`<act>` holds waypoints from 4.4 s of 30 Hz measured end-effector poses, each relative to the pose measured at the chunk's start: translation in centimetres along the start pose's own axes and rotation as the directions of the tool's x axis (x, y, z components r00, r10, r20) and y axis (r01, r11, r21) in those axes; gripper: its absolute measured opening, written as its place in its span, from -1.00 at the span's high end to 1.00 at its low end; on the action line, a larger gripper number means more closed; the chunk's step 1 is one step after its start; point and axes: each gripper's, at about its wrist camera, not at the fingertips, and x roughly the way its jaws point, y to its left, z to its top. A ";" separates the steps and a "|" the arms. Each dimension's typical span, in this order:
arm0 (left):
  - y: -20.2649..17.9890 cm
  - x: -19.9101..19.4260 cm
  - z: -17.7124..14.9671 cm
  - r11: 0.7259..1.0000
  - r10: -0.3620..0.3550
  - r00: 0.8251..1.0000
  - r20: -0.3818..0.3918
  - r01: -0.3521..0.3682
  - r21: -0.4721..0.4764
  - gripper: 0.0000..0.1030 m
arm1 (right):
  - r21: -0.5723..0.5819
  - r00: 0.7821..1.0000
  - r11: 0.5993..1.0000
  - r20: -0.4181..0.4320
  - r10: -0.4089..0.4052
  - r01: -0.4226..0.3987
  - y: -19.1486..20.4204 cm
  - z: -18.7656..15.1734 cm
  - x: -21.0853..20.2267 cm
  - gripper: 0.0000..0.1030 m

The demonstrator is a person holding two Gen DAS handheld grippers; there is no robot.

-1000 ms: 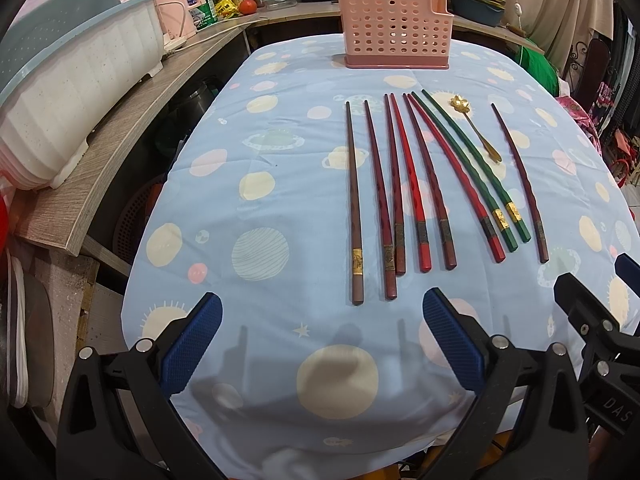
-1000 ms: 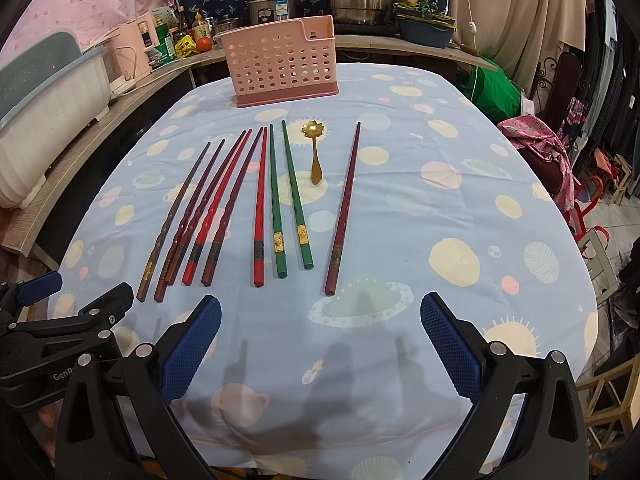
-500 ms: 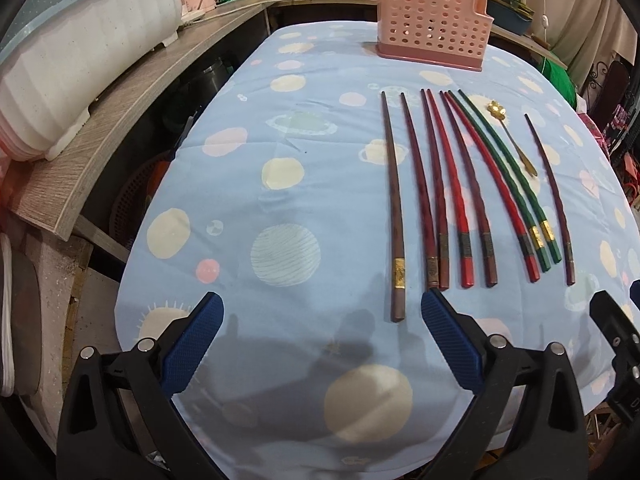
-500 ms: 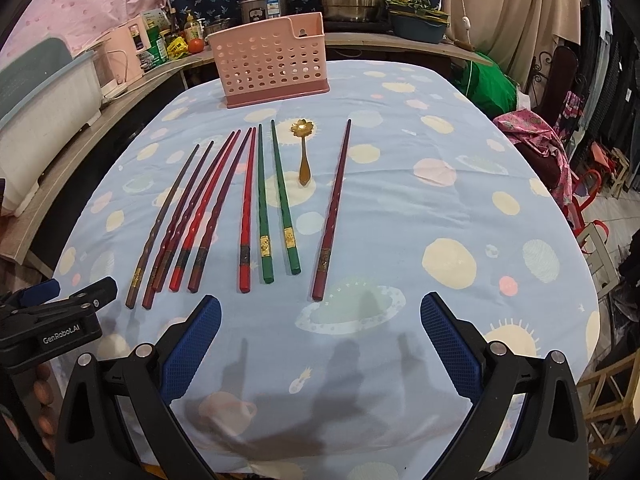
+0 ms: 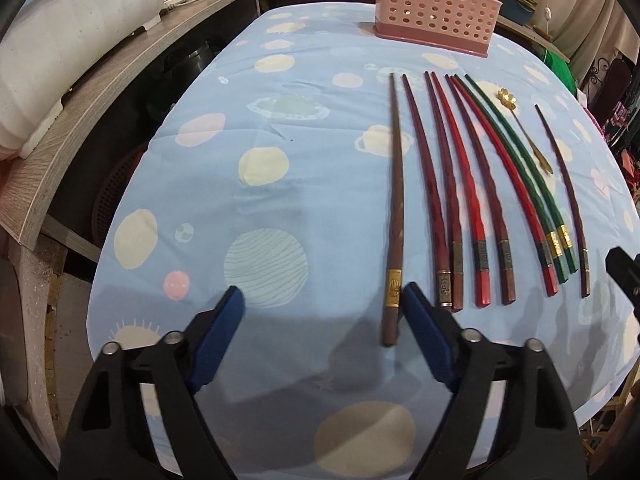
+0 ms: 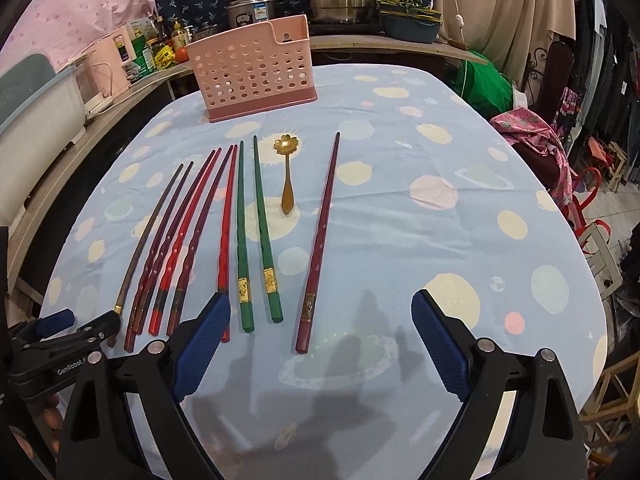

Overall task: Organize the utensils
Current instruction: 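Grasp a dark brown chopstick with the left tool while the right tool grasps a dark red chopstick, then carry both chopsticks into the pink basket and open both tools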

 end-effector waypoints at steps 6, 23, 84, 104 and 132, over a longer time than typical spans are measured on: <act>0.3 0.1 0.2 1.000 -0.022 1.000 0.004 0.022 -0.006 -0.21 | 0.013 1.000 1.000 -0.022 0.008 -0.007 -0.2 0.5 1.8 -0.30; -0.3 -0.6 -0.2 0.997 -0.068 0.998 0.011 0.068 0.023 0.62 | -0.004 0.999 1.000 -0.038 0.000 0.000 -0.8 -0.7 3.3 0.58; -0.3 -20.3 32.5 0.965 -0.183 0.728 0.661 0.263 -0.022 0.86 | 0.034 0.814 0.973 0.555 0.172 -0.228 -1.7 31.9 -5.8 0.86; -2.7 -10.4 36.8 0.974 -0.158 0.791 0.591 0.223 -0.038 0.86 | 0.007 0.881 0.977 0.434 0.188 -0.212 0.7 34.3 4.6 0.86; -0.8 -13.0 28.4 0.980 -0.149 0.855 0.497 0.194 -0.039 -0.20 | 0.033 0.889 0.967 0.402 0.220 -0.254 -2.1 26.6 -1.8 0.20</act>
